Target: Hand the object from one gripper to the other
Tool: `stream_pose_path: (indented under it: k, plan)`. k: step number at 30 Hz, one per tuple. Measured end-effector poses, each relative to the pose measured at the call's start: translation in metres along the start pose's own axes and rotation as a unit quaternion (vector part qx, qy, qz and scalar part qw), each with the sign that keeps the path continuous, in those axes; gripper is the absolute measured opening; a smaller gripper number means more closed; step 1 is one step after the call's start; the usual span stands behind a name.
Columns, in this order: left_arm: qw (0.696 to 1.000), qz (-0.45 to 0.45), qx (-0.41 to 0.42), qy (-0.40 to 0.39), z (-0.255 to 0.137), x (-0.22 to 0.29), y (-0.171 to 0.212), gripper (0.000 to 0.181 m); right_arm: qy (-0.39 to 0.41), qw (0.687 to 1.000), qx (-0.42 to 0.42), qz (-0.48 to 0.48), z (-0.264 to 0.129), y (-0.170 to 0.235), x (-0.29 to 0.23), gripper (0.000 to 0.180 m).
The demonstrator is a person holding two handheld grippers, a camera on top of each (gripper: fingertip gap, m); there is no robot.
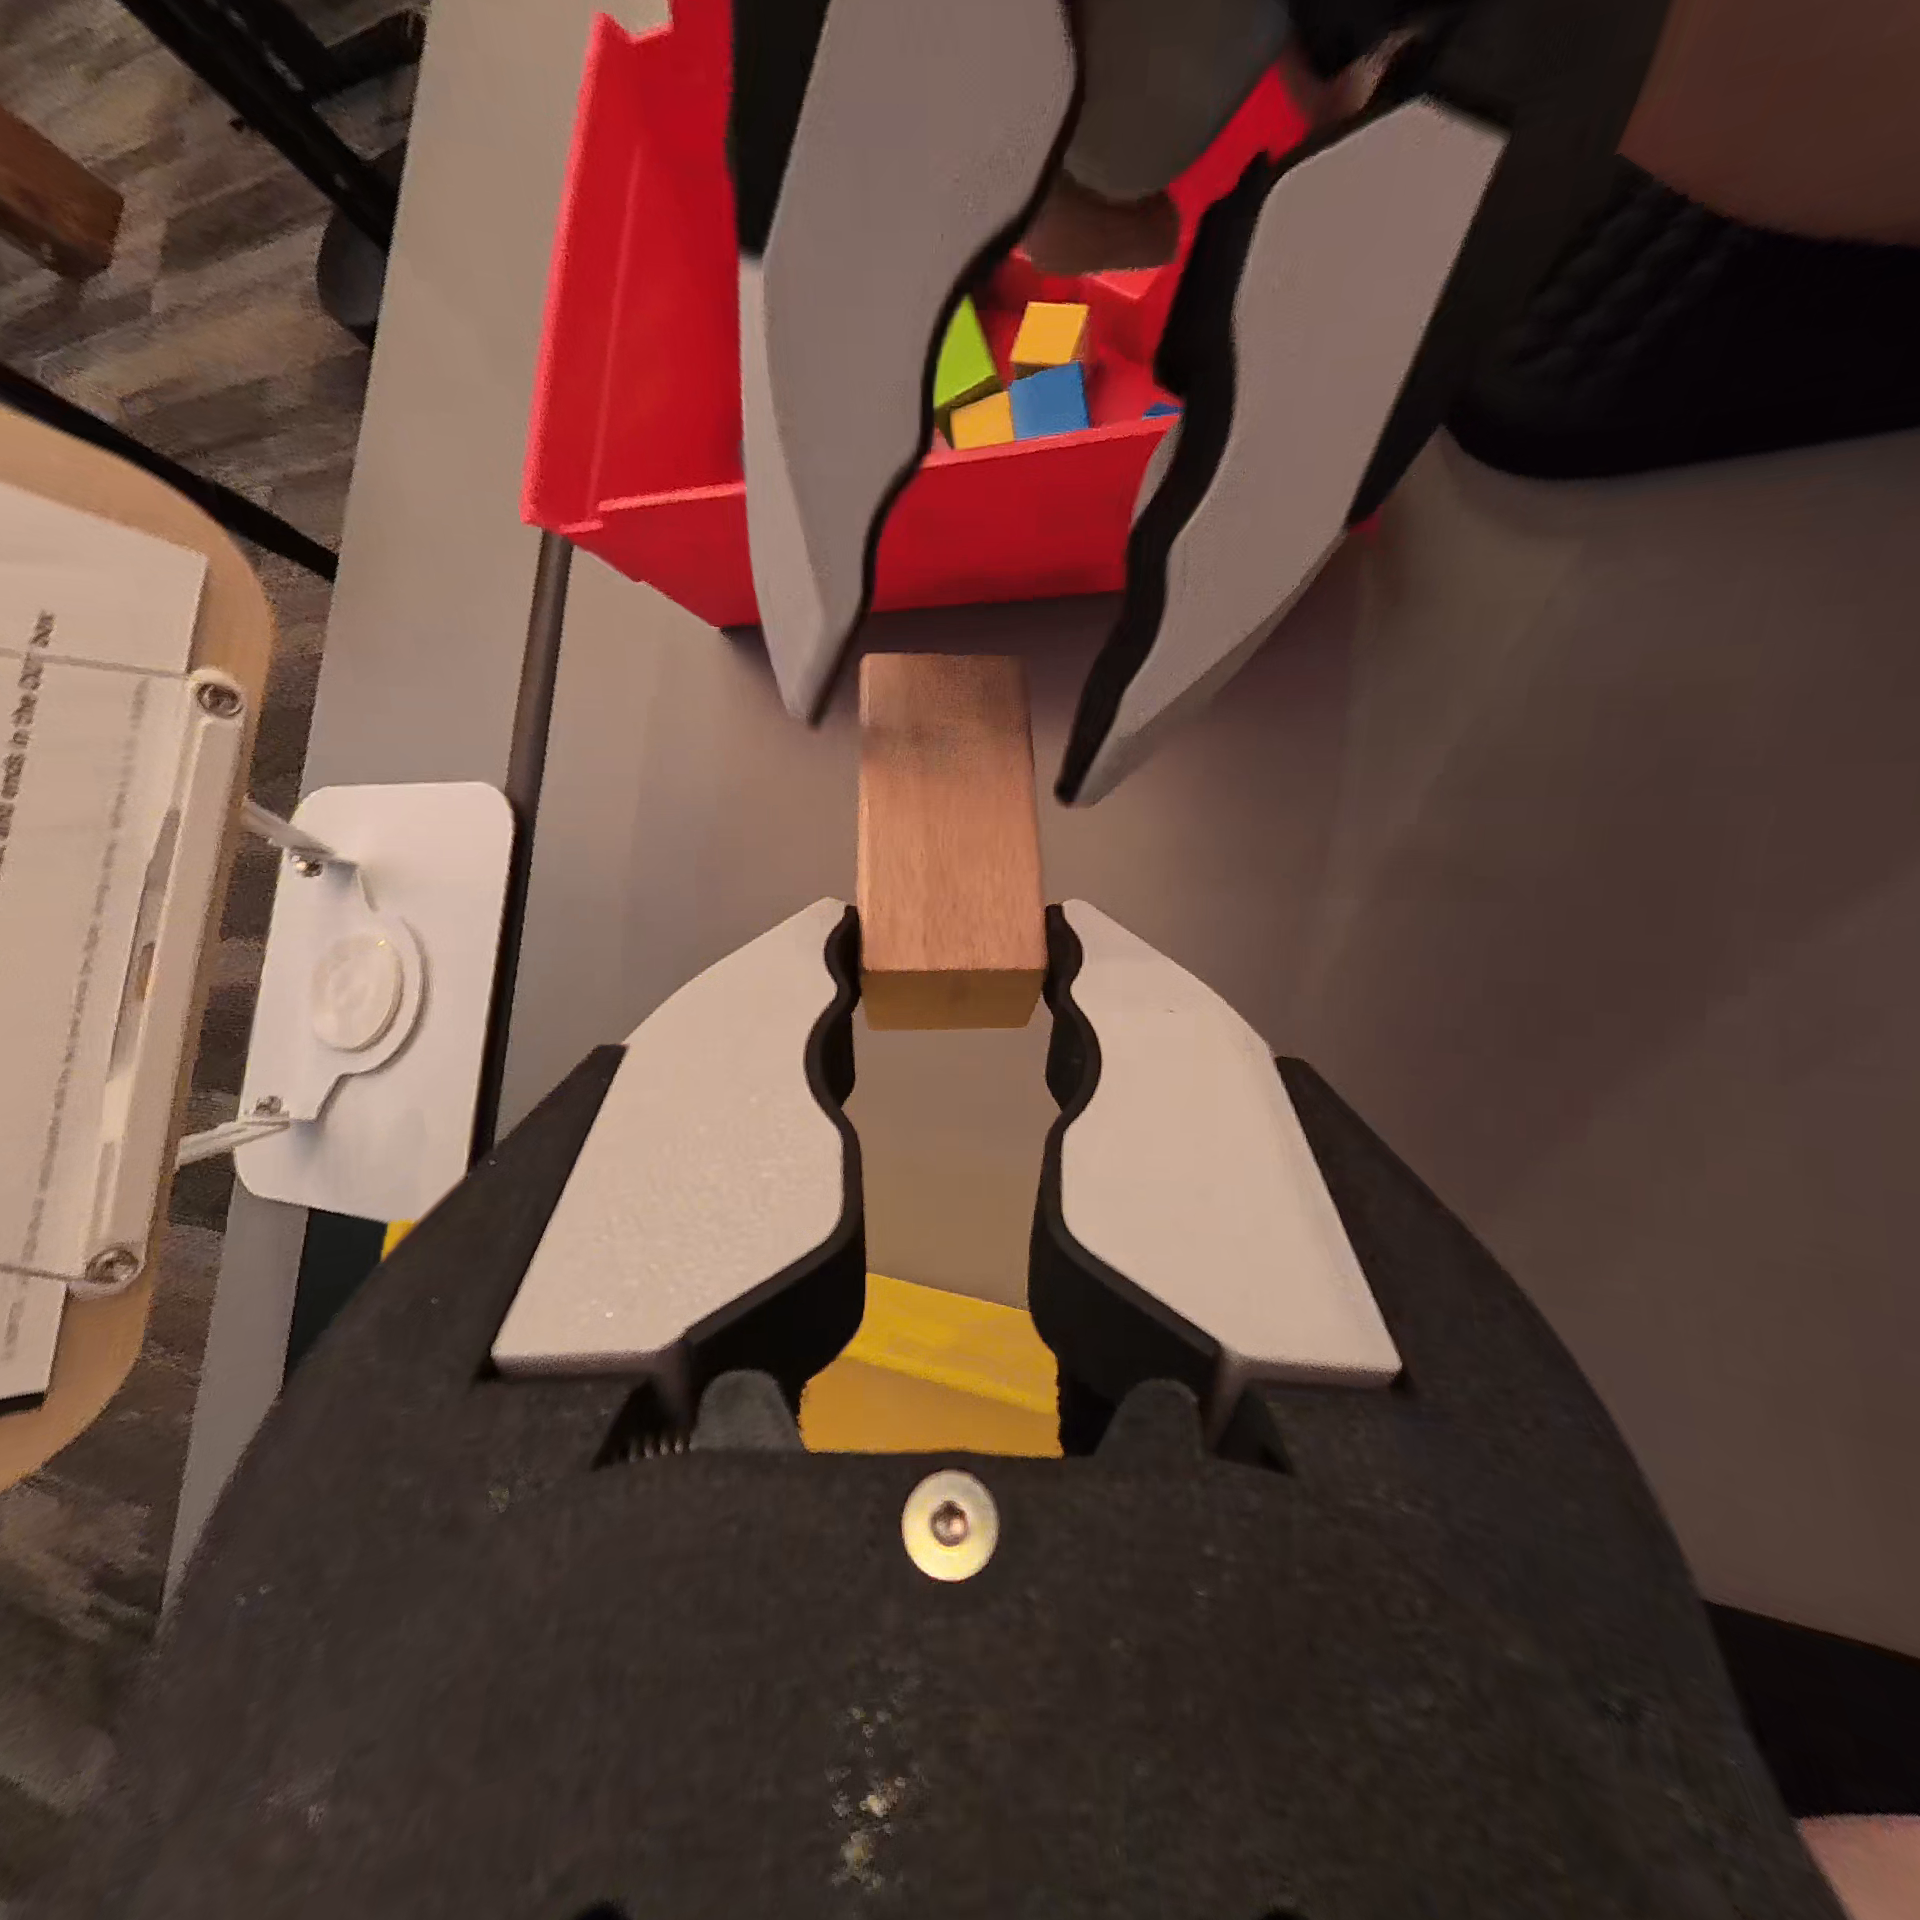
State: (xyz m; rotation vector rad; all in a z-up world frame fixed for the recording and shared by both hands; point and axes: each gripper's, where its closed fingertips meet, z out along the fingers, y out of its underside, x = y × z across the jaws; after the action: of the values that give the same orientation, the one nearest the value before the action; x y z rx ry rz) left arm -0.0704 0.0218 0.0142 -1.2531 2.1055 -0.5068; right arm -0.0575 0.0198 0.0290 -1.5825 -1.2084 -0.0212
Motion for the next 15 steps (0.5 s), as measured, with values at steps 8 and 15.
stream_pose_path:
  k: [8, 15]
  plan:
    - [1.0, 0.02, -0.01, 0.003, 0.008, 0.01, -0.006, 0.033, -0.042, 0.999, -0.005, 0.001, 0.006, 0.008, -0.013, 0.034]
    - [1.0, 0.023, -0.012, 0.005, 0.007, 0.013, -0.006, 0.033, -0.059, 0.998, -0.003, 0.01, 0.007, 0.007, -0.017, 0.033]
